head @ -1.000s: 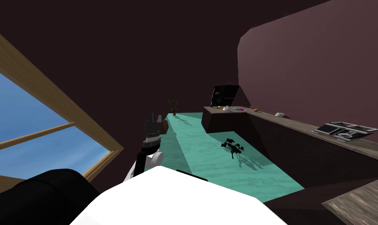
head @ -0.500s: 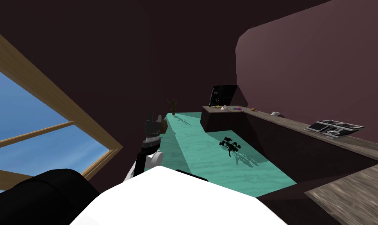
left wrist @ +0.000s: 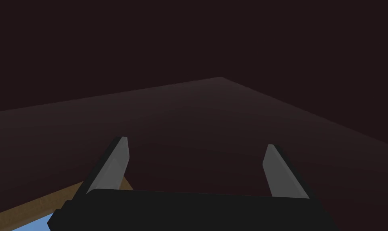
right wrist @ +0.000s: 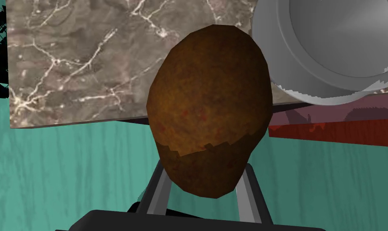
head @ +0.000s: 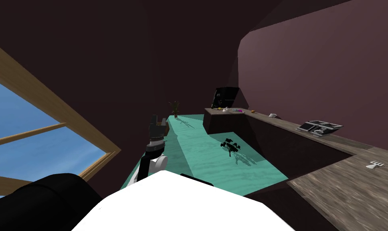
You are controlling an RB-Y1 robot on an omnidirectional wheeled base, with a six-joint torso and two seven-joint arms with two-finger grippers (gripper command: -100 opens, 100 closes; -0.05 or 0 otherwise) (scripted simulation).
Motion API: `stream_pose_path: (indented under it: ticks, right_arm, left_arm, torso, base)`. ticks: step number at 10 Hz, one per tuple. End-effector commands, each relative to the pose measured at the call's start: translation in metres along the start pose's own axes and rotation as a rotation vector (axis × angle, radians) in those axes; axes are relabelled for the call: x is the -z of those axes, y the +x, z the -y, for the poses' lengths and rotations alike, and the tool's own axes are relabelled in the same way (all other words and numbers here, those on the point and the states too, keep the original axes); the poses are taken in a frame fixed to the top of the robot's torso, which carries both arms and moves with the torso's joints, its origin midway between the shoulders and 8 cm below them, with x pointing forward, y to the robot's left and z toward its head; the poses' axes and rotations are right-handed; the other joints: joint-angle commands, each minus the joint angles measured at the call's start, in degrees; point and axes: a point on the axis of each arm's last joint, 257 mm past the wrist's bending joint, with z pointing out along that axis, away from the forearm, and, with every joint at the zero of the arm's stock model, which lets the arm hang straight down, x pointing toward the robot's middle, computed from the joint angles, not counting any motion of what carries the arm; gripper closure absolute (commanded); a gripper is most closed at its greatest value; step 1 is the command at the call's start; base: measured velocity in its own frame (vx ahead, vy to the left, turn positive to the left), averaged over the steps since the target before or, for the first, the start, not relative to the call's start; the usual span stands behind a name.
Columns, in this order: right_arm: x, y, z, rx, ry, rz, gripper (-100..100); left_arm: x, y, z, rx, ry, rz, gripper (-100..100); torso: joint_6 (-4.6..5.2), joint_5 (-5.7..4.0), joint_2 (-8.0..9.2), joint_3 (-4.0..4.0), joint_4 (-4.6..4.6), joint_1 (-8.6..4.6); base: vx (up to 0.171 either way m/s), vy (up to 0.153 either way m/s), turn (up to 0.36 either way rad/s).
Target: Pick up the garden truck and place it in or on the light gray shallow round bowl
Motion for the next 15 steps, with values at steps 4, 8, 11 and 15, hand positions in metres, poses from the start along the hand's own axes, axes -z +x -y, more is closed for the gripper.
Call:
stream_pose_path:
  ticks: [4, 8, 11, 15]
  right_arm:
    - [0.008, 0.022, 0.031, -0.019, 0.061, -0.030, 100]
    - [0.023, 0.040, 0.078, -0.037, 0.167, -0.050, 100]
    - [0.031, 0.045, 0.100, -0.045, 0.220, -0.053, 100]
    - [0.053, 0.041, 0.155, -0.063, 0.361, -0.026, 100]
  left_arm:
    - [0.000, 0.000, 0.000, 0.000, 0.000, 0.000, 0]
    - [0.000, 0.000, 0.000, 0.000, 0.000, 0.000, 0]
    - [0.000, 0.000, 0.000, 0.000, 0.000, 0.000, 0]
    - [0.000, 0.000, 0.000, 0.000, 0.000, 0.000, 0]
  torso:
    - [-0.01, 0.06, 0.06, 0.05, 0.03, 0.36]
    - [-0.08, 0.06, 0.01, 0.04, 0.06, 0.59]
    - [0.00, 0.06, 0.36, 0.27, 0.16, 0.34]
    - [-0.07, 0.07, 0.17, 0.17, 0.15, 0.65]
  base:
    - [-0.072, -0.109, -0.057]
    - [-0.069, -0.099, -0.090]
    - [-0.104, -0.122, -0.113]
    - [-0.076, -0.059, -0.130]
